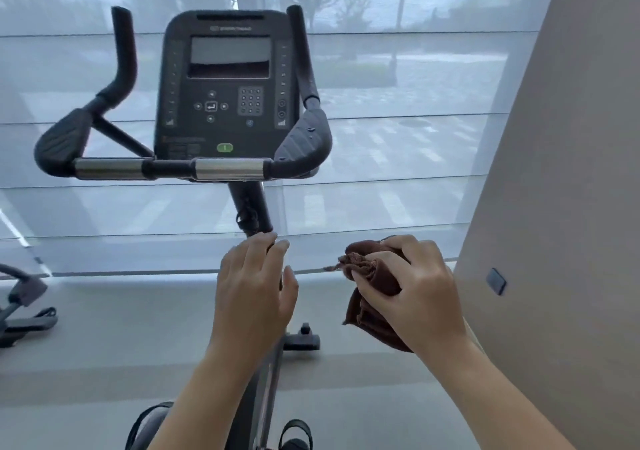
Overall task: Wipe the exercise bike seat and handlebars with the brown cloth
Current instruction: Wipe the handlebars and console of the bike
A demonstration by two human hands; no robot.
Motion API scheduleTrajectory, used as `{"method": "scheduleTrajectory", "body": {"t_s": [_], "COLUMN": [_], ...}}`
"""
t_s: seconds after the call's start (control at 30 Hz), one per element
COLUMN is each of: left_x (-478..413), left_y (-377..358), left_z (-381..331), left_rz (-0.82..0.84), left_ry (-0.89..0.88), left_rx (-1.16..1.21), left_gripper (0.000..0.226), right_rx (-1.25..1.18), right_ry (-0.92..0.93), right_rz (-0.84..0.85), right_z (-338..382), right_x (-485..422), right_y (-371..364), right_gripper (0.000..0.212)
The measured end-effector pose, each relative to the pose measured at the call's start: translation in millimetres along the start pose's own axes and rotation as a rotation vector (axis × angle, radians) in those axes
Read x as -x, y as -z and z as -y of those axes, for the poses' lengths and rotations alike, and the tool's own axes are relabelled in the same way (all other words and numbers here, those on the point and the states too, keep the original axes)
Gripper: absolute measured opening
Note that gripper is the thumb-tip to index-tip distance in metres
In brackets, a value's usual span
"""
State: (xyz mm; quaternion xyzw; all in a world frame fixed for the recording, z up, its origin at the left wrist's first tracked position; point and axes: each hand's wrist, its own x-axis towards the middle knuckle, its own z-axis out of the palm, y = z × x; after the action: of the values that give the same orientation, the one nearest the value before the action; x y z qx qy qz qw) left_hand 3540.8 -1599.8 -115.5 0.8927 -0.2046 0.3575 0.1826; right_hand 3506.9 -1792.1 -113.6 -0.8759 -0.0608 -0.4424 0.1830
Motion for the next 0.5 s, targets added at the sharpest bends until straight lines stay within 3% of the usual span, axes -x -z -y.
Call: {"method": "scheduleTrajectory", "body": {"t_s": [0.37, 0.5], "left_x": [-106, -133], "left_y": [-13, -18], "left_z": [164, 212], "left_rz": [-0.163, -0.170], "left_ry": [-0.009, -0.028], "left_rx": [-0.196, -0.241], "left_gripper": [0.033, 0.033], "right_rx": [-0.139, -0.142], "right_ry": [0.118, 0.084], "right_rz": [-0.096, -0.087], "right_z": [70, 102], "right_x": [-151, -198], "right_y": [-131, -171], "right_gripper": [0.032, 0.035]}}
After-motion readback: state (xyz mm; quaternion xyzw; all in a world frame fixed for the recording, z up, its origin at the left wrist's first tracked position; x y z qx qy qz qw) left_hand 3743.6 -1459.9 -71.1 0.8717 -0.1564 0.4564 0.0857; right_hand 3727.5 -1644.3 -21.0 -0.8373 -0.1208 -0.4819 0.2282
